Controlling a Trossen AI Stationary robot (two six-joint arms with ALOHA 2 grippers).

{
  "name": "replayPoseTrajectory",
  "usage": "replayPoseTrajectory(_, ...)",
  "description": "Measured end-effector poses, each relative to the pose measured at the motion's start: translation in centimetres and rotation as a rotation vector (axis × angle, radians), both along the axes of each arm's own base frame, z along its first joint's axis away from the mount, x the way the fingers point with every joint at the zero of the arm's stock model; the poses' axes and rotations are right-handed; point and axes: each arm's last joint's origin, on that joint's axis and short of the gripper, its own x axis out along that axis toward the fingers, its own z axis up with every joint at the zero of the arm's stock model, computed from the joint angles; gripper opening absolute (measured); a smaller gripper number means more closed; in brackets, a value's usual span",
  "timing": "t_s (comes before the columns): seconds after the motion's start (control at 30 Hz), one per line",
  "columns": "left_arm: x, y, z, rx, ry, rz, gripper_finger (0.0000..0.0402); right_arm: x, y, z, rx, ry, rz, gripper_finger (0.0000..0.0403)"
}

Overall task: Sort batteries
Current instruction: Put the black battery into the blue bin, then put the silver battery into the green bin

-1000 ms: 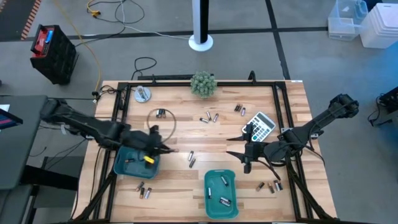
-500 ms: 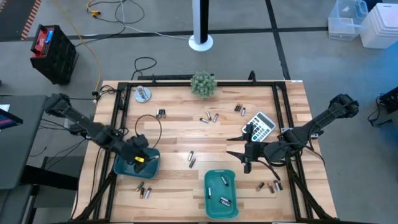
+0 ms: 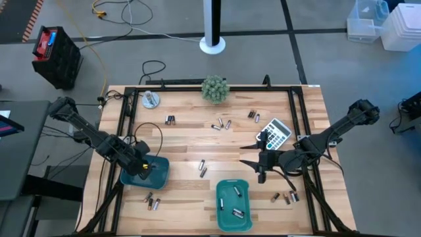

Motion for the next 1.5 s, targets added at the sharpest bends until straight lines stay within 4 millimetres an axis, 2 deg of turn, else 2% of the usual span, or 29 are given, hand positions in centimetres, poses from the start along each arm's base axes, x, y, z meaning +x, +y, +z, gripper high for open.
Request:
replayPoseTrajectory(0.2, 0.0, 0.0, 0.0, 0.002, -0.001, -0.012, 0.0201, 0.0, -0.1, 0.0, 0.001, -0.001, -0.004, 0.0234)
replayPoseTrajectory(0.3, 0.1, 0.0, 0.1, 0.017, -0.028, -0.016, 0.0213, 0.3, -0.5, 0.0, 0.022, -0.006, -0.03, 0.0234)
replayPoseTrajectory(0.43, 0.8, -0.1, 0.5, 0.095, -0.144, -0.019, 0.021, 0.8, -1.8, 0.0, 0.07, -0.019, -0.101, 0.0234)
replayPoseTrajectory(0.53, 1.3, -0.1, 0.9, 0.17, -0.239, -0.017, 0.0205, 1.5, -3.6, 0.1, 0.095, -0.036, -0.183, 0.0234)
replayPoseTrajectory(0.67, 1.8, -0.2, 1.3, 0.249, -0.327, -0.029, 0.0202, 2.4, -7.0, 0.0, 0.176, -0.041, -0.268, 0.0234)
replayPoseTrajectory(0.97, 2.8, -0.3, 2.6, 0.505, -0.509, -0.062, 0.0201, 2.5, -13.9, -1.2, 0.267, 0.12, -0.239, 0.0234)
replayPoseTrajectory(1.13, 3.0, -0.2, 3.0, 0.617, -0.542, -0.063, 0.0201, 2.8, -16.7, -3.0, 0.222, 0.272, -0.14, 0.0234)
replayPoseTrajectory(1.3, 3.1, -0.1, 3.1, 0.666, -0.549, -0.026, 0.0201, 3.6, -19.4, -5.7, 0.257, 0.384, -0.108, 0.0234)
replayPoseTrajectory(1.5, 3.0, 0.0, 3.1, 0.686, -0.552, -0.006, 0.0201, 5.0, -21.2, -8.3, 0.258, 0.594, -0.066, 0.0234)
